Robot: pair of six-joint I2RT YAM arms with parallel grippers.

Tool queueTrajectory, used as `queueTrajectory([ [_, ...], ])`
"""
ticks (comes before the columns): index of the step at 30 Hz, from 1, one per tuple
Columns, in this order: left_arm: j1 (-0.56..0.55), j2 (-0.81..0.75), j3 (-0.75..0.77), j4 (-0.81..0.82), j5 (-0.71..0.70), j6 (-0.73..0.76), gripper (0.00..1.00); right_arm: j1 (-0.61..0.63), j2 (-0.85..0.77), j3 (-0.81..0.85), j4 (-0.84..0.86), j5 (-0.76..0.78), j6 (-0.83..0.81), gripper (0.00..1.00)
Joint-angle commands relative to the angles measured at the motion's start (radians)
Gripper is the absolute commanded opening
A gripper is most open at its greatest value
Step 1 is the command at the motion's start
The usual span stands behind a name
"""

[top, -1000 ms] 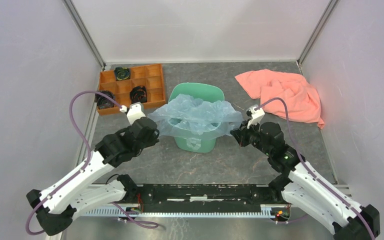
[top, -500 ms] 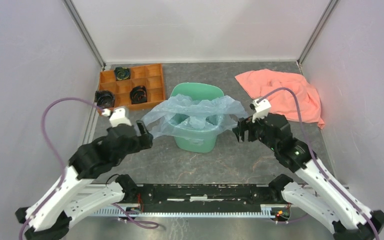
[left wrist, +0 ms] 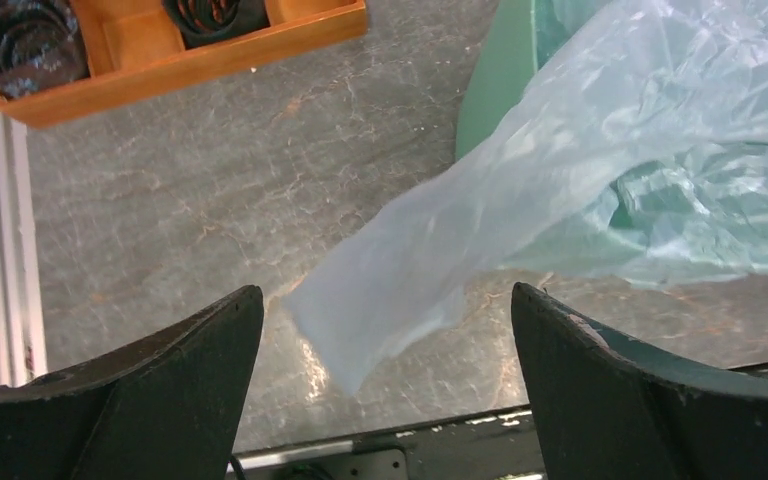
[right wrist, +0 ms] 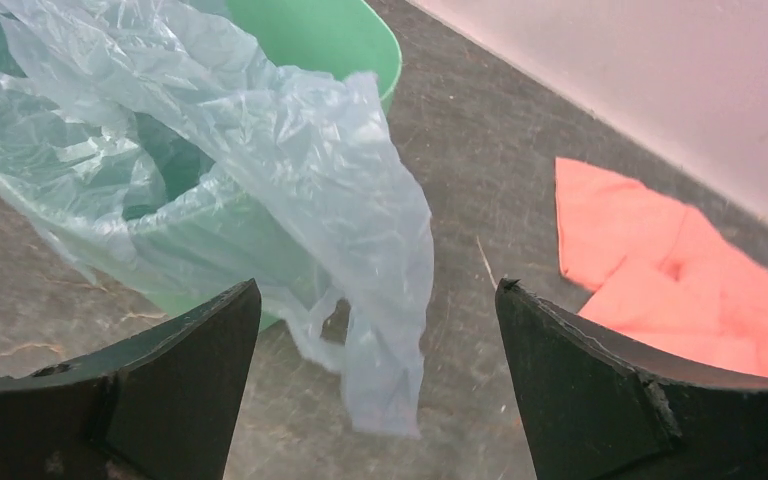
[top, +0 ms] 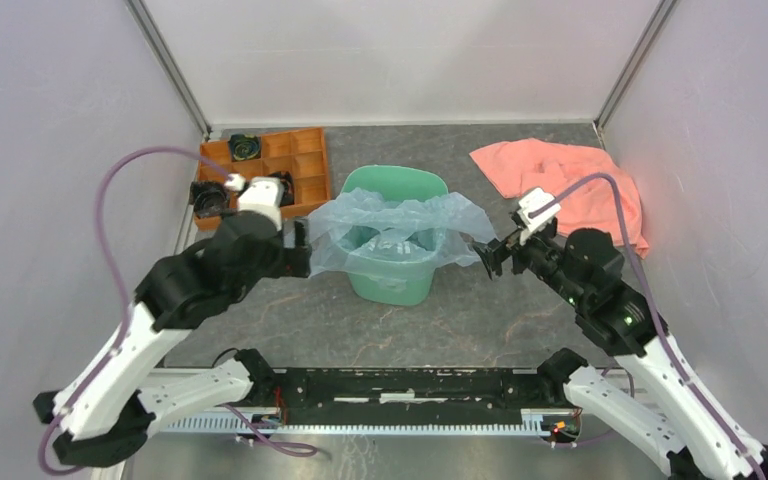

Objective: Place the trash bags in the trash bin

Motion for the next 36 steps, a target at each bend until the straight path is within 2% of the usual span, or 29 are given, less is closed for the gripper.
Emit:
queueTrajectory([
  [1,0.004,0.057,0.016,0.148,-0.024,0.172,1.0,-0.002,0.083,0.026,0.165,-0.093,-0.167,0.94],
  [5,0.004,0.1,0.026,0.18,-0.028,0.185,0.94,-0.003,0.118,0.022,0.234,-0.199,-0.161,0.88],
  [7,0.004,0.109,0.018,0.19,-0.061,0.183,0.89,-0.002,0.129,0.013,0.26,-0.234,-0.155,0.77],
  [9,0.004,0.122,0.016,0.188,-0.094,0.179,0.83,-0.003,0.14,0.0,0.291,-0.242,-0.147,0.71],
  [11,0.004,0.133,0.01,0.195,-0.13,0.176,0.78,-0.002,0.147,-0.018,0.33,-0.237,-0.138,0.68],
  [14,0.007,0.155,0.01,0.216,-0.174,0.175,0.71,-0.002,0.171,-0.022,0.376,-0.174,-0.094,0.57],
  [17,0.014,0.191,0.035,0.226,-0.197,0.173,0.63,-0.002,0.198,-0.02,0.399,-0.143,-0.053,0.5],
  [18,0.016,0.205,0.046,0.224,-0.199,0.171,0.61,-0.003,0.202,-0.021,0.397,-0.174,-0.058,0.52],
  [21,0.019,0.222,0.064,0.228,-0.185,0.171,0.59,-0.001,0.194,-0.022,0.375,-0.241,-0.08,0.73],
  [22,0.02,0.223,0.06,0.231,-0.179,0.174,0.58,-0.002,0.185,-0.019,0.36,-0.239,-0.086,0.74],
  [29,0.033,0.223,0.036,0.236,-0.181,0.152,0.47,-0.002,0.134,0.013,0.166,-0.218,-0.178,0.75],
  [36,0.04,0.227,0.03,0.253,-0.153,0.131,0.36,-0.002,0.189,0.026,0.164,-0.265,-0.225,0.68],
])
